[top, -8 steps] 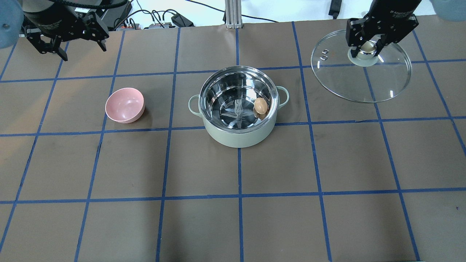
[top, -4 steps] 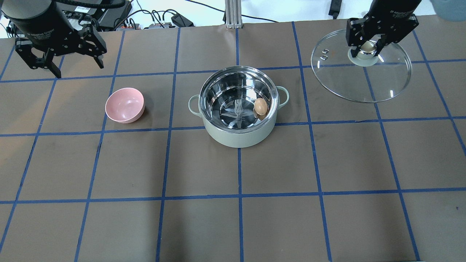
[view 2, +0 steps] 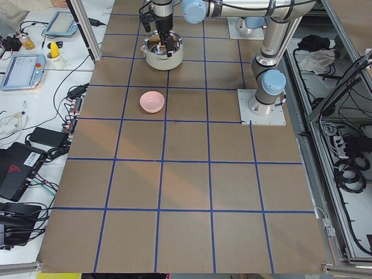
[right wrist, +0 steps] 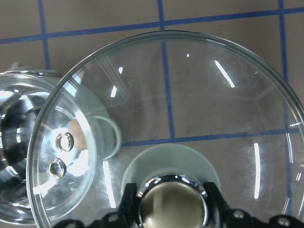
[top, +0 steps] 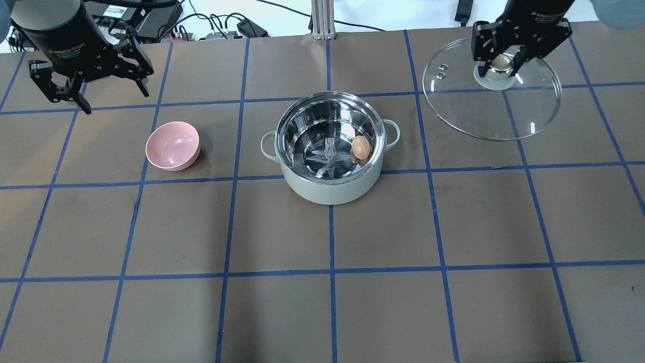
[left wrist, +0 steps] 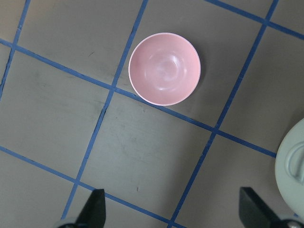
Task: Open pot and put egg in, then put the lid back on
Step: 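Carry the glass lid with the right gripper back over the pot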
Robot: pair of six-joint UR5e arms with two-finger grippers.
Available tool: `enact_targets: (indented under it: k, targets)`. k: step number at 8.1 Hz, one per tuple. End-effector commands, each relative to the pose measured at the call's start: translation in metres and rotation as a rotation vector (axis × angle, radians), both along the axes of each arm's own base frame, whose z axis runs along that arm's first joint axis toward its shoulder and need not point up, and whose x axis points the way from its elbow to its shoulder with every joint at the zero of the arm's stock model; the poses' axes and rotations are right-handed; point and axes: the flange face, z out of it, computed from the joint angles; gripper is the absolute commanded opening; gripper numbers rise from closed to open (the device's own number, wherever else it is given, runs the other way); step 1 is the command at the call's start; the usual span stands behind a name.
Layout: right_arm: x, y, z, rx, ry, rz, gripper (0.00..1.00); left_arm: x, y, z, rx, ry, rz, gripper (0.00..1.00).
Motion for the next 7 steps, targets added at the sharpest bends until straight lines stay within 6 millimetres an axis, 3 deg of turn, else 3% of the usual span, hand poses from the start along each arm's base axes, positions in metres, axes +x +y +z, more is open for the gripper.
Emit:
enact_targets:
  k: [1, 2, 4, 7]
  targets:
    - [0.109, 0.005, -0.021, -0.015, -0.098, -0.073, 0.18, -0.016, 0.001, -0.003, 0.008, 0.002, -0.035, 1.0]
    - [0.138, -0.007, -0.041, -0.031, -0.12, -0.08, 0.18, -0.017, 0.002, 0.002, -0.002, 0.001, -0.045, 1.0]
    - [0.191, -0.007, -0.065, -0.029, -0.153, -0.113, 0.18, -0.019, 0.001, 0.0, 0.007, 0.002, -0.098, 1.0]
    - [0.207, -0.013, -0.095, -0.009, -0.151, -0.135, 0.16, -0.033, 0.001, -0.001, -0.003, 0.138, -0.318, 1.0]
